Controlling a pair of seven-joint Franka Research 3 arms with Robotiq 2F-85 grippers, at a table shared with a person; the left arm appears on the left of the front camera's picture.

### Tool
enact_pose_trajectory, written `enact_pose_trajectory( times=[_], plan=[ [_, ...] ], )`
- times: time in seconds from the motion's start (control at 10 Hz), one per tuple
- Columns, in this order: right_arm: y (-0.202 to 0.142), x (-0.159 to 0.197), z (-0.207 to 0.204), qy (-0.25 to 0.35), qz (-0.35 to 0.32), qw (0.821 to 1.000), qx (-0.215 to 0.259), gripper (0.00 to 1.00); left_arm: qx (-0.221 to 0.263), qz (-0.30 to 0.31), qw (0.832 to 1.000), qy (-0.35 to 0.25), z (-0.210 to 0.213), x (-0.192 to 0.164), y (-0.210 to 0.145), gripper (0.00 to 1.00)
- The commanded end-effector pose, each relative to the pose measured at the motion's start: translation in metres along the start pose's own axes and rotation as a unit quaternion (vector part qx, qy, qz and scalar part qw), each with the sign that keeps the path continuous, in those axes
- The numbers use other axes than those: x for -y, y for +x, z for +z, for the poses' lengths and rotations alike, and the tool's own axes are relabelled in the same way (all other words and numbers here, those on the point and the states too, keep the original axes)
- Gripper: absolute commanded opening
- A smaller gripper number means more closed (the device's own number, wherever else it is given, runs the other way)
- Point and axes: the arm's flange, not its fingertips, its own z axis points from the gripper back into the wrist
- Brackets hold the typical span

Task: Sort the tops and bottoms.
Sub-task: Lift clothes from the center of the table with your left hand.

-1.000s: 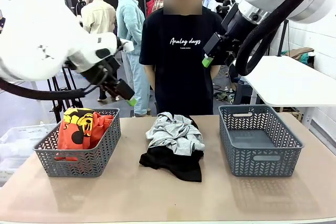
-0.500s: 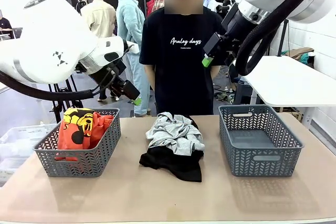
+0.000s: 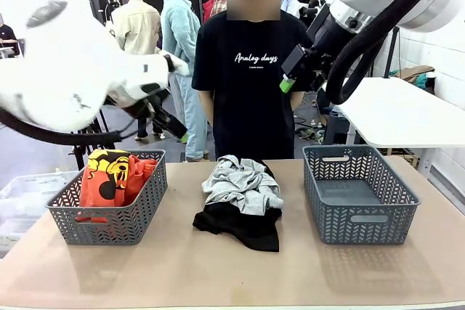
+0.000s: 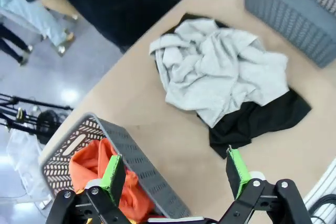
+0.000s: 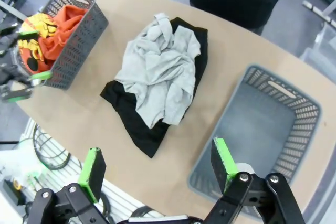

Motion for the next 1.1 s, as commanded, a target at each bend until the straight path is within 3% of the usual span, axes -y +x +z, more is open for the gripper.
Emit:
enact_pose_trajectory(
  times=[0.0,0.3,0.6,1.0],
  plan=[
    [-0.001,0.002,0.000,-0.001,0.004,1.000,-0.003,1.00,-0.033,-0.010,0.999,0.002,-0.056,0.003,0.045,1.00],
    [-0.001,0.002,0.000,-0.001,0.004,1.000,-0.003,1.00,-0.024,0.007,0.998,-0.064,-0.107,0.003,0.067,1.00],
    [-0.001,0.002,0.000,-0.001,0.004,1.000,-0.003,1.00,-0.069,0.005,0.995,-0.071,-0.154,0.016,0.078,1.00],
    [-0.001,0.002,0.000,-0.001,0.004,1.000,-0.003,1.00,-0.129,0.064,0.976,-0.166,-0.179,0.034,0.090,1.00]
  ],
)
